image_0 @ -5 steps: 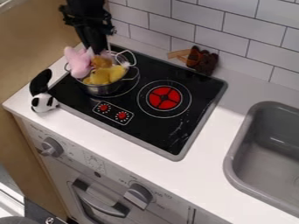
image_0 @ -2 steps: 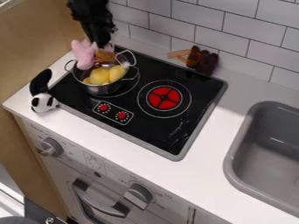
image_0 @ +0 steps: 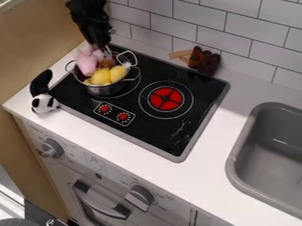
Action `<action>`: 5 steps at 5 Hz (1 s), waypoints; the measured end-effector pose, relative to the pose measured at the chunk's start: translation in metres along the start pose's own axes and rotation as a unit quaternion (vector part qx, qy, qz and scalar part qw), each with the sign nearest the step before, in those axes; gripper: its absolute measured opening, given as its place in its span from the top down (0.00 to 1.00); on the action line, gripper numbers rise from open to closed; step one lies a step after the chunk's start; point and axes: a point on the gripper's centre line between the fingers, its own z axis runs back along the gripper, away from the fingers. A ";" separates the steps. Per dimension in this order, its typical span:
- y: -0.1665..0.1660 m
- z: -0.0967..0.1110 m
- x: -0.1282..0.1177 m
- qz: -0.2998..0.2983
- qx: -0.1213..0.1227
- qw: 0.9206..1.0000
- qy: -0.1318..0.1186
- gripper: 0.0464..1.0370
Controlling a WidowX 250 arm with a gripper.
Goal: Put the pink toy inside the pot
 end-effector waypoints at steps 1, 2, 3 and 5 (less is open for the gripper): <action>-0.002 0.001 -0.007 -0.001 -0.013 1.000 0.017 0.18; 0.002 0.007 -0.011 0.002 -0.017 0.999 0.031 0.03; 0.002 0.010 -0.026 0.006 -0.025 0.997 0.072 0.04; -0.004 0.052 -0.036 0.020 0.020 0.995 0.093 0.04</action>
